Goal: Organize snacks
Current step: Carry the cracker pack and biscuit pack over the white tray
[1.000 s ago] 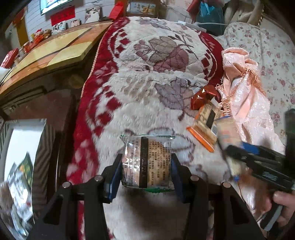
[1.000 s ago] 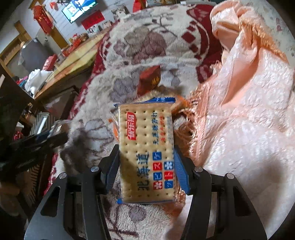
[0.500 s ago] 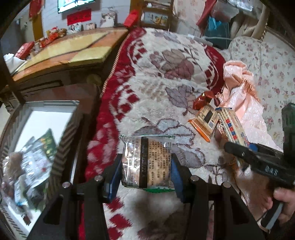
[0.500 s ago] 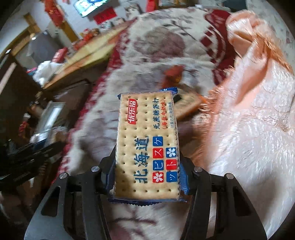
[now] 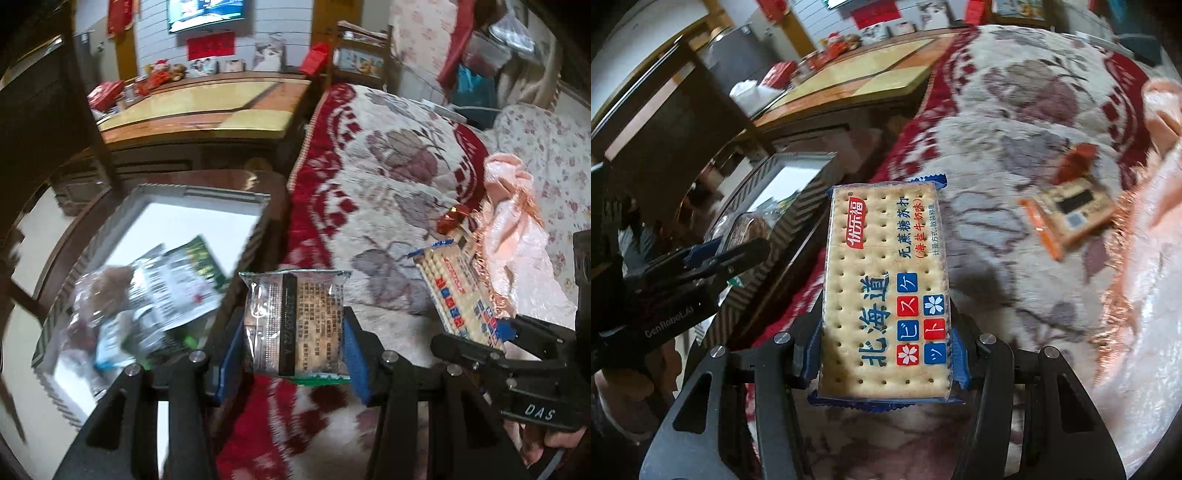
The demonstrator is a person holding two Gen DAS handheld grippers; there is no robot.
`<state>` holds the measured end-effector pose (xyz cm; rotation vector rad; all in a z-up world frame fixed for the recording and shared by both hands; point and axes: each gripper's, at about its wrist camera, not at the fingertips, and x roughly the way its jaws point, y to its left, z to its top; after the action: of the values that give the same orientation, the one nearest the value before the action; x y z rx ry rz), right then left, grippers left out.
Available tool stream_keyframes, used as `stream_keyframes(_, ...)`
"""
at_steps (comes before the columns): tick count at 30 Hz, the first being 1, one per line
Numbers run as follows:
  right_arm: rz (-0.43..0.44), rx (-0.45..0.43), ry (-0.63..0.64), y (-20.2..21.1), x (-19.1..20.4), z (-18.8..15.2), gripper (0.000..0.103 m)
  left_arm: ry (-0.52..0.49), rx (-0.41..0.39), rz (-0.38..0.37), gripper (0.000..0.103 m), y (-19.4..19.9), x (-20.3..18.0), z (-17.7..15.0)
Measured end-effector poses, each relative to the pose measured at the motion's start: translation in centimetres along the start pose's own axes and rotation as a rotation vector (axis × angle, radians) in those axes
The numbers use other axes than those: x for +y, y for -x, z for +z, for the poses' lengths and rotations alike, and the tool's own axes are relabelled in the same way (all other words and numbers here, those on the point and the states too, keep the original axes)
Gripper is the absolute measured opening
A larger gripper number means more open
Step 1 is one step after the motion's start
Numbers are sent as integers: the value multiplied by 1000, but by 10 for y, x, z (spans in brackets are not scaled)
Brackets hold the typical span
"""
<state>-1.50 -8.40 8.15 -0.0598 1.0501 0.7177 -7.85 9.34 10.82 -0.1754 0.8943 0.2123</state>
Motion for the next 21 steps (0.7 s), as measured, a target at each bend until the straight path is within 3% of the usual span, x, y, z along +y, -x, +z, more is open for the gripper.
stream_keyframes(10, 51, 45, 96, -19, 53, 11, 54, 95, -42, 64, 52, 18, 53, -6)
stream_keyframes(21, 90, 80, 185, -42, 103, 30, 54, 225, -36, 127, 52, 23, 117, -20)
